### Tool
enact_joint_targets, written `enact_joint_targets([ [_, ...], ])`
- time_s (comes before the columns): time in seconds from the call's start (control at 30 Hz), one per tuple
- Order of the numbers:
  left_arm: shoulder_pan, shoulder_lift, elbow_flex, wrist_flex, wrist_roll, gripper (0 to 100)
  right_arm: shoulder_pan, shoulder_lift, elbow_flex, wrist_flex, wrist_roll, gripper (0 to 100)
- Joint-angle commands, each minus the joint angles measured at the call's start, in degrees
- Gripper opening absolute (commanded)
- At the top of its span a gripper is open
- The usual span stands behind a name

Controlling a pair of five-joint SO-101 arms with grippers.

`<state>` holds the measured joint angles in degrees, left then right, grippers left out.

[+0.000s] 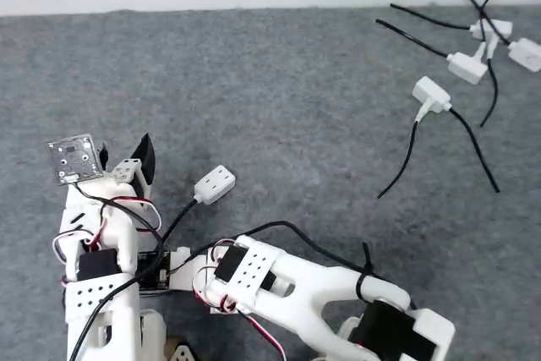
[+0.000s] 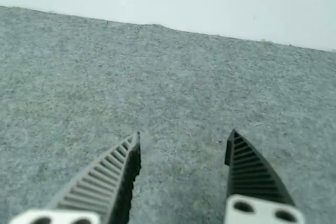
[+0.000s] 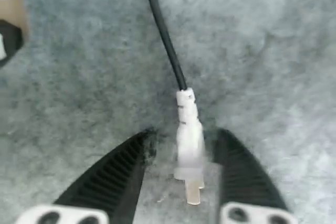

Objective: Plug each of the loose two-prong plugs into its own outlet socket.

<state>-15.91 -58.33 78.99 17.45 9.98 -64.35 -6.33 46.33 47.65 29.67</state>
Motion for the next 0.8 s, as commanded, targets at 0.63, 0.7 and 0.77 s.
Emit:
enact_joint_targets([
  [0.63, 0.35, -1.67, -1.27, -1.14, -1.23, 25, 14.73, -11.65, -0.88, 8.84, 0.44, 0.9],
  [0.7, 1.41, -1.76, -3.65, 2.55, -3.34, 25, 17.36, -17.19, -0.88, 10.95, 0.62, 0.9],
  [0.77, 1.67, -1.76, -7.43, 7.91, -4.75, 25, 19.12, -23.08, -0.88, 13.67, 0.70, 0.9],
])
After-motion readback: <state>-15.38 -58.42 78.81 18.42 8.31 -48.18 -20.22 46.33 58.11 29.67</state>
